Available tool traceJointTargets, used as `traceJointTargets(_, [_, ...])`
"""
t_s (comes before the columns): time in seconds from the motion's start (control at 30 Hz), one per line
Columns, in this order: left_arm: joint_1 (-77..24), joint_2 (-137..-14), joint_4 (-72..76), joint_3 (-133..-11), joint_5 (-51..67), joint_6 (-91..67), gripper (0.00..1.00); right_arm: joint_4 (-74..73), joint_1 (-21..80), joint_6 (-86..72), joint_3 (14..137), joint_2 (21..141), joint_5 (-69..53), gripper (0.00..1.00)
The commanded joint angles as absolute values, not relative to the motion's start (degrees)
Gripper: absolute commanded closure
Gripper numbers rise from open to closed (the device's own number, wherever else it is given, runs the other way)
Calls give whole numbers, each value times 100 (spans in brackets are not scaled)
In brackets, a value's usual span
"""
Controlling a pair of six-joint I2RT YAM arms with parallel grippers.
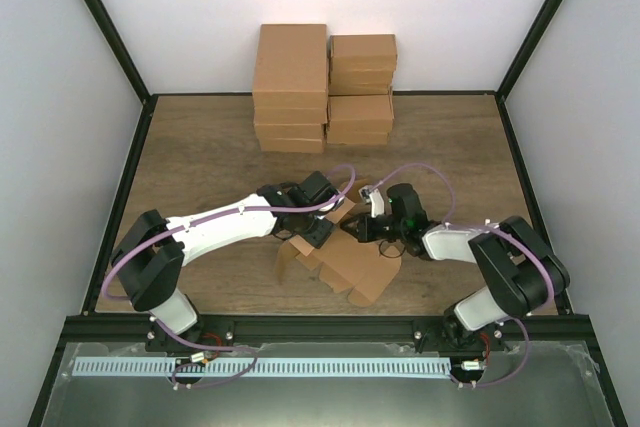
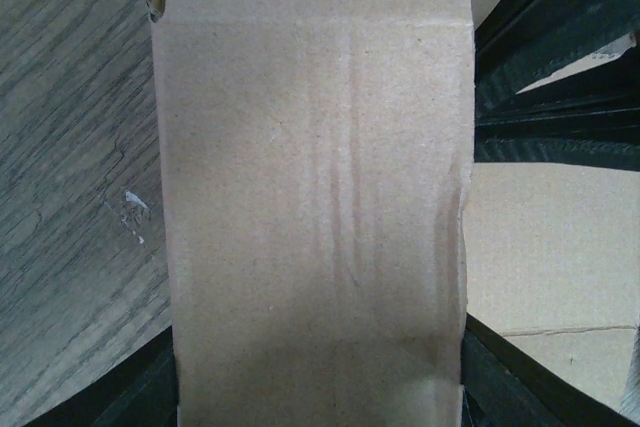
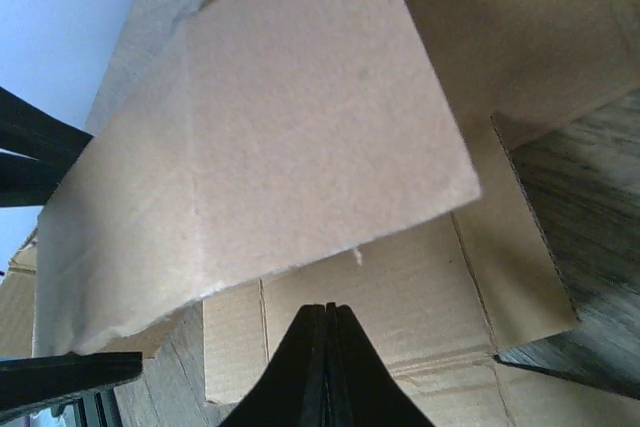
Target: Fold the paper box
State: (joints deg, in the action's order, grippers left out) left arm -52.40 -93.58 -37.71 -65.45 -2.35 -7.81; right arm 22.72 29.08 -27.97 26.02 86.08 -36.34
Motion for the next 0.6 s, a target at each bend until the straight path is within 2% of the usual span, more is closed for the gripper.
traceJointTargets(0.0, [-5263,-9341,-3687,-6494,-211,-835,38,2133,2962,-2710,2579,8321,-3281,99])
traceJointTargets(0.57, [-5266,-9299,-3682,-6464,-203,-843,38,1482,2811,-3003,2461,7307,-1534,99])
